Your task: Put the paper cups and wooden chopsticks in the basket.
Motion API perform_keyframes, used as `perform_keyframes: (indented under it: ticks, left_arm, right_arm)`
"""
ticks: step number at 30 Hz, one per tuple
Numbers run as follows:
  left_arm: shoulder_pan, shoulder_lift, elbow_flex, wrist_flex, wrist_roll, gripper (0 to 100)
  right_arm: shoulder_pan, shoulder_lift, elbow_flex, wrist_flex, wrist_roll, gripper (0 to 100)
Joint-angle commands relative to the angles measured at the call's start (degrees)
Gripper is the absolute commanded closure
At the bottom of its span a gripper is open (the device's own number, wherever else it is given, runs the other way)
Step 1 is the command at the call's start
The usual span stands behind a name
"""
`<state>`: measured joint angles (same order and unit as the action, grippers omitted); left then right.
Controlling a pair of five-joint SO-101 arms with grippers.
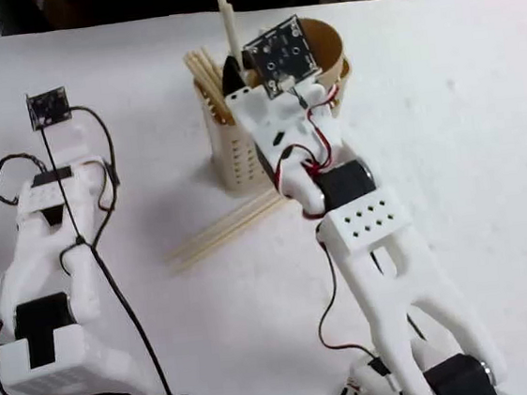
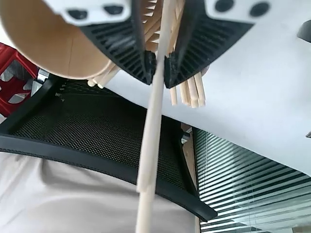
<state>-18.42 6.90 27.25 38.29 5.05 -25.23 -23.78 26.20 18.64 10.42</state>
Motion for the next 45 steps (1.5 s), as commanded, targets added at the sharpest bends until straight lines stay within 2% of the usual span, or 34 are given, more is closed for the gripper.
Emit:
perform_keyframes:
  ticks: [1, 4, 9, 11, 14, 16, 19, 23, 28, 33, 37, 40, 43, 45]
  left_arm:
    - [-0.22, -0.40, -0.62, -0.97, 0.53, 88]
    - [-0.22, -0.40, -0.62, -0.97, 0.53, 88]
    - [-0.22, -0.40, -0.70, -0.97, 0.53, 88]
    - [-0.22, -0.40, -0.70, -0.97, 0.53, 88]
    - [-0.22, -0.40, -0.88, -0.62, 0.53, 88]
    - [-0.22, -0.84, -0.79, -0.35, 0.26, 88]
    - [-0.04, -0.92, -3.08, 4.48, -3.96, 88]
    - [2.86, -0.92, -11.16, 19.69, -9.67, 88]
    - [10.24, -1.01, -17.23, 33.49, -23.21, 88]
    - [16.48, -1.01, -15.30, 35.52, -33.14, 91]
    - [20.26, -1.10, -12.48, 35.52, -34.90, 95]
    - [21.67, -3.65, -10.46, 35.16, -35.16, 95]
    - [23.96, -12.70, -5.10, 35.16, -35.69, 95]
    - [24.66, -21.23, -0.18, 35.16, -38.59, 94]
  right_arm:
    - [0.66, -2.59, -0.44, 1.36, -0.44, 89.1]
    - [0.84, -2.68, -0.44, 2.86, -0.35, 81.0]
    - [1.01, -6.02, -0.35, 8.48, -0.09, 81.3]
    - [1.01, -10.15, -0.44, 14.11, 0.00, 84.7]
    - [1.27, -18.15, -0.26, 25.80, 0.53, 95.4]
    - [1.98, -23.08, 0.09, 34.15, 4.40, 98.3]
    - [4.79, -29.05, 2.99, 43.56, 10.29, 98.1]
    - [13.58, -34.42, 13.19, 50.07, 13.80, 98.2]
    - [23.60, -39.60, 32.09, 49.54, 20.84, 98.2]
    - [29.14, -46.81, 50.20, 43.65, 26.64, 98.2]
    - [33.89, -52.09, 58.11, 41.63, 29.01, 98.2]
    - [34.68, -54.90, 61.80, 41.54, 30.42, 98.2]
    - [34.59, -57.10, 64.97, 39.87, 32.26, 98.2]
    - [34.68, -58.07, 65.76, 39.52, 32.18, 98.2]
